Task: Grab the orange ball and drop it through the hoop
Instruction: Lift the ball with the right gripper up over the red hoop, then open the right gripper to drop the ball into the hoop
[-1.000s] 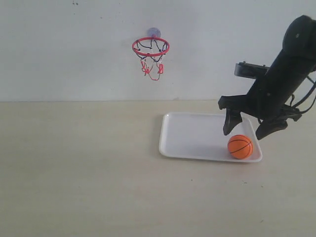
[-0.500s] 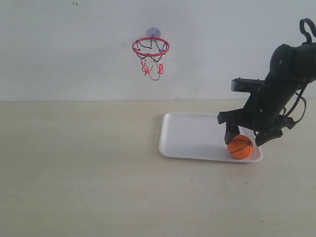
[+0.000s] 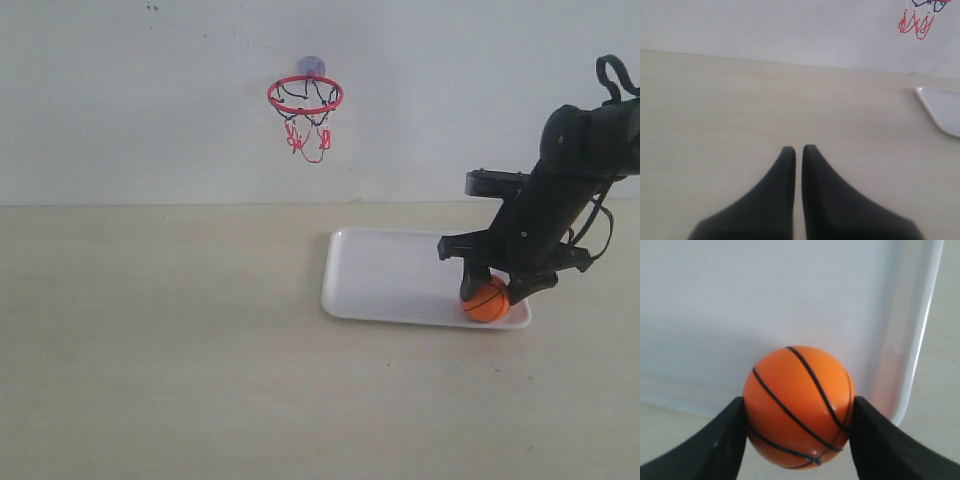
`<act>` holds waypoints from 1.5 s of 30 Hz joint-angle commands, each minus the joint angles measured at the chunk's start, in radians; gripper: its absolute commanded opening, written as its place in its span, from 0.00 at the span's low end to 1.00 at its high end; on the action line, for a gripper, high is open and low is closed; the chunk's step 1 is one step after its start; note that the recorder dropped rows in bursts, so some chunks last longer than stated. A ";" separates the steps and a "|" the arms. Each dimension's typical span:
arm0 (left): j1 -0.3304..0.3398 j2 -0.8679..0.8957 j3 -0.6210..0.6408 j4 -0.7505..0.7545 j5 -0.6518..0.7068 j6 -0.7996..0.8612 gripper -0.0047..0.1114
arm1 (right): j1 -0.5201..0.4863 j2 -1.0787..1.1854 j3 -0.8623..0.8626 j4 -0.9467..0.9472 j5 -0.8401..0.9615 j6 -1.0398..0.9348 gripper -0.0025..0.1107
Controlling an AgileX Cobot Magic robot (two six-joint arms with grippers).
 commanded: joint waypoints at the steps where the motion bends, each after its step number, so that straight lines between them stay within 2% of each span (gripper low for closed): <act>1: 0.002 -0.002 0.004 0.001 -0.002 0.005 0.08 | 0.001 -0.026 -0.006 0.002 0.007 -0.006 0.02; 6: 0.002 -0.002 0.004 0.001 -0.002 0.005 0.08 | 0.001 -0.102 -0.114 0.006 0.042 -0.047 0.02; 9: 0.002 -0.002 0.004 0.001 -0.002 0.005 0.08 | 0.001 -0.122 -0.218 0.086 0.075 -0.075 0.02; 14: 0.002 -0.002 0.004 0.001 -0.002 0.005 0.08 | 0.001 -0.108 -0.359 0.453 0.009 -0.316 0.02; 22: 0.002 -0.002 0.004 0.001 -0.002 0.005 0.08 | 0.020 0.004 -0.507 0.741 -0.202 -0.536 0.02; 29: 0.002 -0.002 0.004 0.001 -0.005 0.005 0.08 | 0.128 0.146 -0.685 0.749 -0.298 -0.591 0.02; 33: 0.002 -0.002 0.004 0.001 -0.005 0.005 0.08 | 0.156 0.214 -0.778 0.751 -0.302 -0.583 0.02; 43: 0.002 -0.002 0.004 0.001 -0.002 0.005 0.08 | 0.177 0.244 -0.795 0.781 -0.382 -0.583 0.03; 45: 0.002 -0.002 0.004 0.001 -0.002 0.005 0.08 | 0.177 0.244 -0.795 0.785 -0.387 -0.583 0.22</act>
